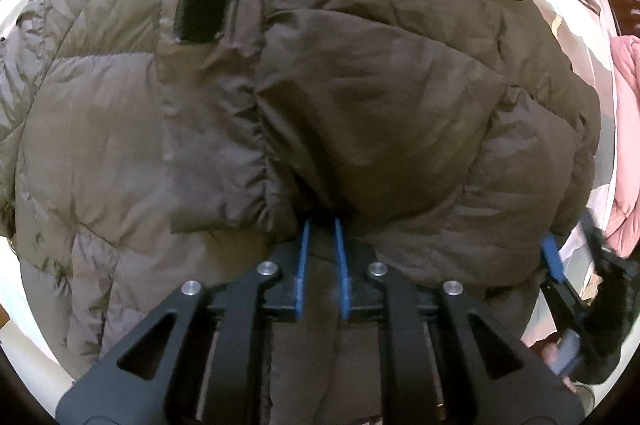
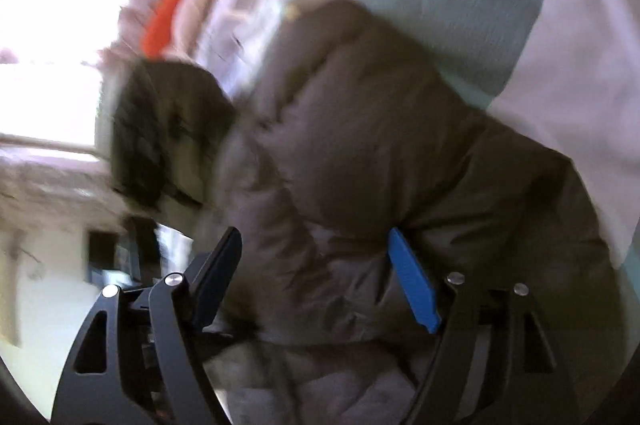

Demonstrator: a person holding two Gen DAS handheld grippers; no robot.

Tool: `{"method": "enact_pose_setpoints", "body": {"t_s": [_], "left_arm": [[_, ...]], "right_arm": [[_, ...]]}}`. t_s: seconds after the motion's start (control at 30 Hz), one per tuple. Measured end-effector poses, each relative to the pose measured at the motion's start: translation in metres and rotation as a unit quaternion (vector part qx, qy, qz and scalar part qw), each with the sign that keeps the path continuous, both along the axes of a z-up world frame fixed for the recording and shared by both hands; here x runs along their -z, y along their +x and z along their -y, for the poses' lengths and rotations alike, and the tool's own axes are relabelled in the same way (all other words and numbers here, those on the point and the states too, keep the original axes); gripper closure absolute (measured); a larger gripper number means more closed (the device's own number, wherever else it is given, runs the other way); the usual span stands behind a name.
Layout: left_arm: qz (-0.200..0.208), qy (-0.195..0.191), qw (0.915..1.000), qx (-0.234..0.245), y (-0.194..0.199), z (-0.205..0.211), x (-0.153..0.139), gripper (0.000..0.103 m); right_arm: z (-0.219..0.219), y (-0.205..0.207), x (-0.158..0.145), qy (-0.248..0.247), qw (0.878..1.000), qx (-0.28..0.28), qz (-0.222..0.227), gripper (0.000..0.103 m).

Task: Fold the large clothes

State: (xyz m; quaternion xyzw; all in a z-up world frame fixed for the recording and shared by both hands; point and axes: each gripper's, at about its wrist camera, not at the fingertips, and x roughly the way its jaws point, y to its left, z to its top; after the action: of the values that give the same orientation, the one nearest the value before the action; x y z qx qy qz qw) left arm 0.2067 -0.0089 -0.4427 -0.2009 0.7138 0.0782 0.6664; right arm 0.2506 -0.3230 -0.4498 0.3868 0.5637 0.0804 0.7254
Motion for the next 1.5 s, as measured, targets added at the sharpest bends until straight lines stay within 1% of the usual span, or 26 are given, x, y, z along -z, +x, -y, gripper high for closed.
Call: {"method": "enact_pose_setpoints", "body": {"t_s": [0.1,0.2,0.27,0.33,0.37,0.43,0.5,0.57,0.63,0.73,0.83,0.9,0.93,0.97,1.03,1.1,1.13,1.17,1.2,1.23,1.27,1.33,1.37,1.4,1.43,1.5], "left_arm": [[0.005,0.002,0.9999,0.011,0.008,0.004,-0.008,0.080],[0.010,-0.003,0.9997,0.021,0.010,0.009,-0.009,0.079],[0.011,-0.006,0.9996,0.027,0.012,0.012,-0.009,0.078],[0.012,-0.001,0.9993,0.035,0.013,0.014,-0.009,0.074],[0.013,0.002,0.9992,0.038,0.014,0.014,-0.008,0.074],[0.012,0.004,0.9991,0.039,0.013,0.016,-0.006,0.073],[0.010,0.002,0.9993,0.035,0.013,0.015,-0.004,0.073],[0.008,0.004,0.9993,0.035,0.012,0.017,-0.002,0.073],[0.008,0.007,0.9992,0.037,0.012,0.019,-0.002,0.072],[0.006,0.006,0.9993,0.037,0.014,0.026,-0.001,0.072],[0.004,0.001,0.9993,0.037,0.015,0.027,0.006,0.072],[0.005,0.000,0.9992,0.040,0.017,0.028,0.006,0.072],[0.006,0.000,0.9992,0.041,0.016,0.026,0.006,0.072],[0.008,0.003,0.9991,0.042,0.016,0.026,0.004,0.072],[0.025,0.025,0.9981,0.051,0.014,0.028,-0.011,0.072],[0.073,0.073,0.9918,0.075,0.012,0.035,-0.038,0.067],[0.109,0.124,0.9822,0.090,0.010,0.041,-0.057,0.060],[0.139,0.170,0.9702,0.102,0.009,0.047,-0.072,0.053],[0.169,0.211,0.9558,0.116,0.008,0.054,-0.085,0.042],[0.182,0.222,0.9500,0.122,0.010,0.057,-0.089,0.038],[0.184,0.220,0.9490,0.130,0.014,0.060,-0.089,0.038],[0.160,0.197,0.9589,0.128,0.027,0.059,-0.075,0.039],[0.143,0.179,0.9663,0.118,0.033,0.056,-0.065,0.040],[0.123,0.158,0.9740,0.106,0.039,0.051,-0.052,0.045],[0.108,0.139,0.9800,0.093,0.041,0.048,-0.043,0.052],[0.069,0.099,0.9905,0.065,0.046,0.042,-0.019,0.054]], "right_arm": [[0.007,-0.003,0.002,-0.048,0.999,0.000,-0.013,0.027],[0.023,-0.008,0.007,-0.130,0.990,0.028,-0.037,0.028],[0.037,-0.012,0.016,-0.110,0.992,0.043,-0.046,0.028],[0.041,-0.017,0.011,-0.106,0.993,0.047,-0.037,0.028],[0.040,-0.018,0.004,-0.108,0.992,0.050,-0.027,0.028],[0.038,-0.021,-0.018,-0.101,0.993,0.050,0.019,0.028],[0.026,-0.015,-0.028,-0.089,0.995,0.025,0.043,0.027],[0.005,0.000,-0.029,-0.079,0.995,-0.026,0.049,0.027],[-0.014,0.010,-0.025,-0.099,0.992,-0.064,0.050,0.027],[-0.031,0.033,-0.008,-0.153,0.984,-0.082,0.033,0.027],[-0.018,0.041,0.004,-0.174,0.984,-0.044,0.018,0.027],[0.001,0.037,0.003,-0.204,0.979,-0.008,0.009,0.027],[0.008,0.036,0.003,-0.214,0.977,0.005,0.003,0.025],[0.016,0.033,0.003,-0.223,0.975,0.020,-0.007,0.020],[0.027,0.028,-0.001,-0.212,0.977,0.030,-0.008,0.019],[0.028,0.019,-0.014,-0.201,0.979,0.037,0.011,0.019],[0.025,0.013,-0.025,-0.194,0.980,0.042,0.036,0.019],[0.021,0.008,-0.036,-0.188,0.980,0.043,0.058,0.019],[0.014,0.004,-0.048,-0.184,0.979,0.038,0.083,0.018],[0.008,0.004,-0.054,-0.186,0.977,0.029,0.096,0.016],[-0.005,0.008,-0.058,-0.191,0.976,0.008,0.104,0.012],[-0.023,0.021,-0.050,-0.202,0.974,-0.028,0.095,0.012],[-0.029,0.024,-0.044,-0.206,0.974,-0.038,0.085,0.012],[-0.031,0.028,-0.034,-0.213,0.973,-0.049,0.067,0.012],[-0.032,0.032,-0.023,-0.221,0.973,-0.062,0.036,0.012],[-0.030,0.037,-0.011,-0.217,0.974,-0.066,0.005,0.012]]}}
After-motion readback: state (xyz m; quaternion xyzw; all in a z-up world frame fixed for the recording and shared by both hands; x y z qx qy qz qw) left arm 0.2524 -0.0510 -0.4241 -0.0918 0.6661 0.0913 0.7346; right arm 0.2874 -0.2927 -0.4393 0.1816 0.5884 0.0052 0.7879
